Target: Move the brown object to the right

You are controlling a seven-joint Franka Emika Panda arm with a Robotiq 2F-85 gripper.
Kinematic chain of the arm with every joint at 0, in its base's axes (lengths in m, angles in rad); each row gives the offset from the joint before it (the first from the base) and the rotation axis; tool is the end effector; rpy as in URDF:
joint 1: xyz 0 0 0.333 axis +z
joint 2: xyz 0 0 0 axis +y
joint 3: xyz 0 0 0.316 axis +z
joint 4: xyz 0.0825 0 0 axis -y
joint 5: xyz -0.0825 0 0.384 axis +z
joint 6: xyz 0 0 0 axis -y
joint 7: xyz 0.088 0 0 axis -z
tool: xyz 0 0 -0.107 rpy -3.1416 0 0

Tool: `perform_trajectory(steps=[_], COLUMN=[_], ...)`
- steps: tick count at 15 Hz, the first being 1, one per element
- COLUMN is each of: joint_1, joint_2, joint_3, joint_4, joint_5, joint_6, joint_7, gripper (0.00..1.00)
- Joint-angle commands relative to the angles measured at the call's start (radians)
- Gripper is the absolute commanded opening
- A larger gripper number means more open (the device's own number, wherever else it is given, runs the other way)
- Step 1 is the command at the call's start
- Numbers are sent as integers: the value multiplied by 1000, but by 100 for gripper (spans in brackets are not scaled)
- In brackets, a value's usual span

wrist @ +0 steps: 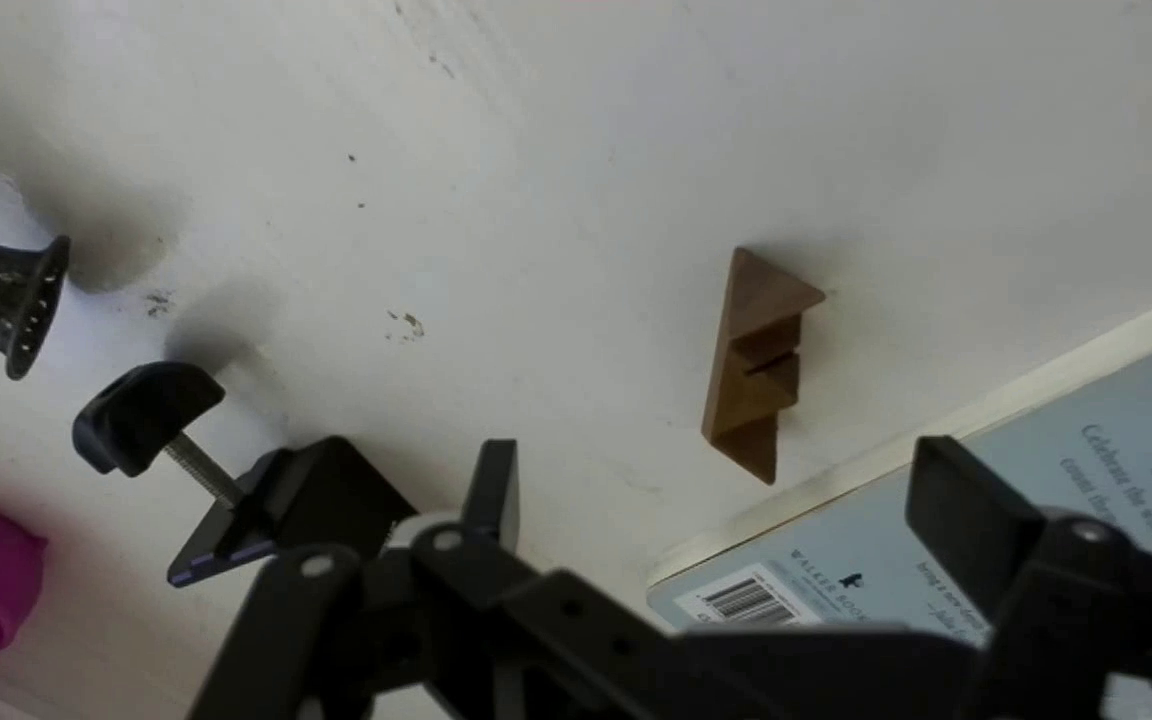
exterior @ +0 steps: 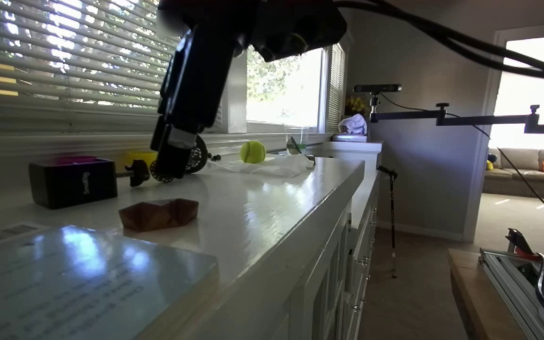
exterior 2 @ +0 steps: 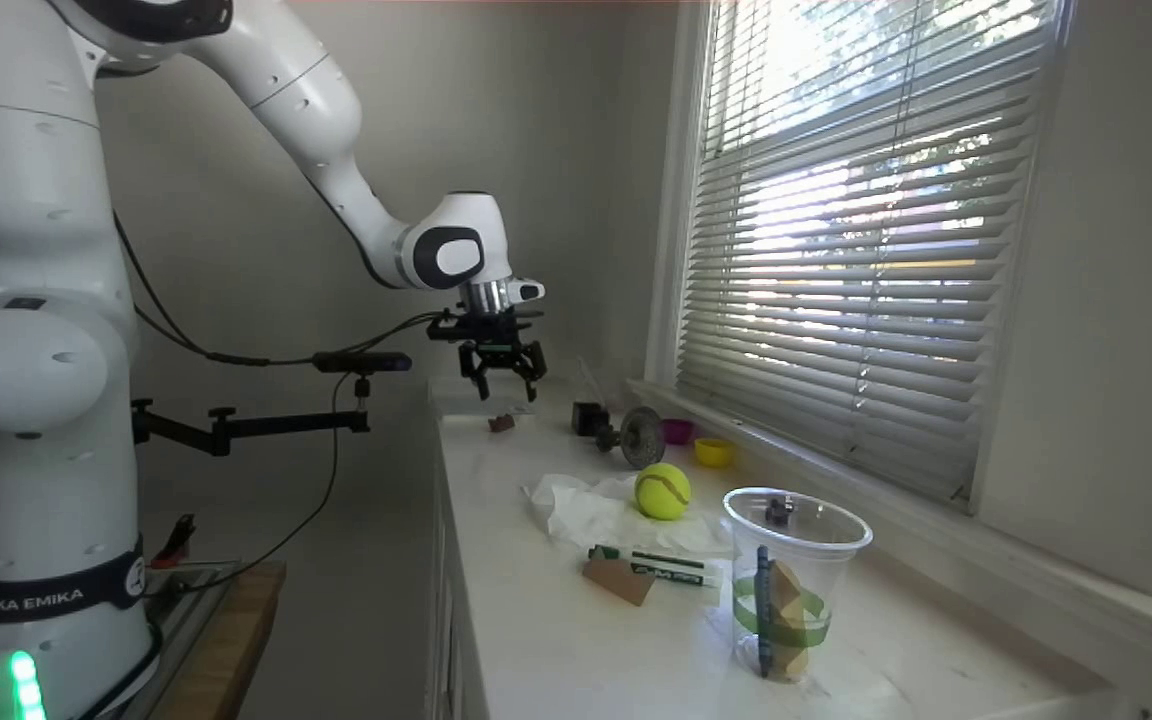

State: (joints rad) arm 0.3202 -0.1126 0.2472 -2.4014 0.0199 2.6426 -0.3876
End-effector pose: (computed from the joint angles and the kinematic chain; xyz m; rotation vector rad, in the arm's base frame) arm 0.4297 0.2743 0.3941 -2.7418 -1.3972 -0.5449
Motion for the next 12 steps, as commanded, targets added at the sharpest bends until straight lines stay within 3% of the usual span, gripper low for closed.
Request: perform_trajectory(steps=[1, 7, 9, 12], joint_1=[-7, -15, -14, -12], joint_2=[31, 84, 95, 105], joint_3=[18, 22, 24, 26], joint_4=[19, 30, 31, 35], joint_5=[-63, -114, -121, -128], joint_6=[7, -5, -4, -4], joint_7=[47, 93, 104, 111], gripper=[100, 100, 74, 52])
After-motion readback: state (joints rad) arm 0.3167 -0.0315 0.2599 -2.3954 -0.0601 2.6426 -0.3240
